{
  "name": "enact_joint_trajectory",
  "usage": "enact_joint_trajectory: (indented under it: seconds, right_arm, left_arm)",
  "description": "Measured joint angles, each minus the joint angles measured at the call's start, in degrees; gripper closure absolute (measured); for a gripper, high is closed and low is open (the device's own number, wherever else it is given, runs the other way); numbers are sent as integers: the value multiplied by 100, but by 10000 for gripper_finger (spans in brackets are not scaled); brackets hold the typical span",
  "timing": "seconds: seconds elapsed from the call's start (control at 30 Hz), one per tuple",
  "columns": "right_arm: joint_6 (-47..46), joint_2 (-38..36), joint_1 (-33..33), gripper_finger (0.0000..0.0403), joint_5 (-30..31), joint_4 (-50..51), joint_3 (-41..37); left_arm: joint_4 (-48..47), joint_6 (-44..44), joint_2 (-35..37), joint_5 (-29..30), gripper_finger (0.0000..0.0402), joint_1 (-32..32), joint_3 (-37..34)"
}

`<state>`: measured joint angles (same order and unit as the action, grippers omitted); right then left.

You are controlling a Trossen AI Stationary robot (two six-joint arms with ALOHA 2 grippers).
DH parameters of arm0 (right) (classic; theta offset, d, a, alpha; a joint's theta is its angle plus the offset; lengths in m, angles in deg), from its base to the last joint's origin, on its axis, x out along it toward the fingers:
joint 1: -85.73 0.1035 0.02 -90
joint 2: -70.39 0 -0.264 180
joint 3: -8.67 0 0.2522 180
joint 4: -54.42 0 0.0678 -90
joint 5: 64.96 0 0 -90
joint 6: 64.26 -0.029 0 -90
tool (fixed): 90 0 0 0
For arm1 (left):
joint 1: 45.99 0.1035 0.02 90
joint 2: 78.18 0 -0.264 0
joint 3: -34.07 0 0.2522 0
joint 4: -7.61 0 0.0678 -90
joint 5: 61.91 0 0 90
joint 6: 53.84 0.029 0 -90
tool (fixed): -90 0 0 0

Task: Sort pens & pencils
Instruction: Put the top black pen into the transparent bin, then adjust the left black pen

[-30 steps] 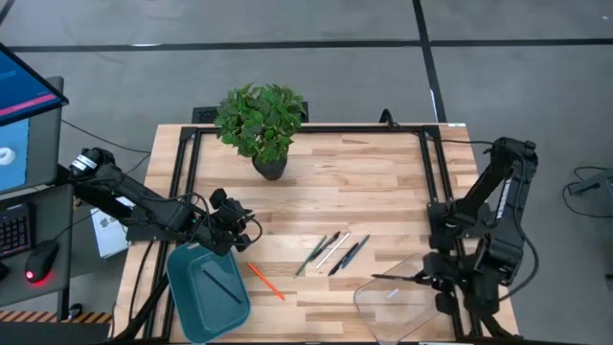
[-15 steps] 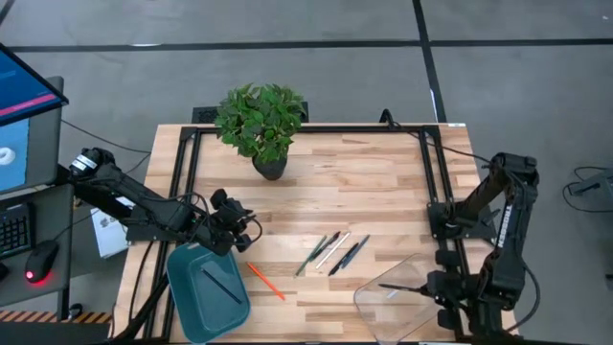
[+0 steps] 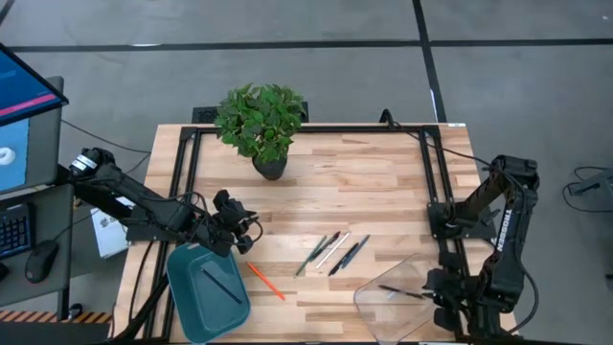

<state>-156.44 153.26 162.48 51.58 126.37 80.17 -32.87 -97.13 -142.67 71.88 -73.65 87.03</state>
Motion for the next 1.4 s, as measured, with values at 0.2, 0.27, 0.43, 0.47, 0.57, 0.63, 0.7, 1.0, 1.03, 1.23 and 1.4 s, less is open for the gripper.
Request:
enact_joint_trajectory:
  seconds: [0.2, 0.27, 0.43, 0.47, 0.57, 0.63, 0.7, 1.0, 1.03, 1.23, 1.4]
  right_arm:
    - [-37, 0, 0, 301, 6, -4, 0]
    - [96, 0, 0, 301, 70, -11, 0]
    - [628, -4, -226, 301, 669, 41, 1]
    - [733, -7, -304, 301, 784, 64, 2]
    - [951, -11, -631, 300, 977, 211, 2]
    - [1134, -11, -920, 300, 977, 336, 2]
    - [1336, -11, -1233, 300, 1005, 553, 2]
    - [2838, -11, -2812, 301, 1123, 715, 2]
    - [3059, -11, -2969, 301, 1121, 617, 2]
    - [4354, -14, -3758, 301, 1128, 301, 2]
    - [5071, -365, -4307, 301, 1123, 193, -182]
  left_arm:
    - [79, 84, 0, 1, 339, 0, 1]
    - [79, 81, 0, 3, 339, 0, 0]
    - [87, 75, 0, 5, 339, 0, 0]
    - [99, 74, 0, 7, 339, 0, 1]
    - [156, -34, 0, 66, 339, 0, 1]
    - [223, -91, 0, 48, 339, 0, 1]
    - [297, -85, 0, 37, 339, 0, 0]
    - [420, 3, -2, -195, 339, 2, 2]
    - [422, 3, -2, -189, 339, 2, 2]
    - [418, 15, -2, -131, 339, 7, 2]
    - [313, 14, -2, -135, 339, 4, 1]
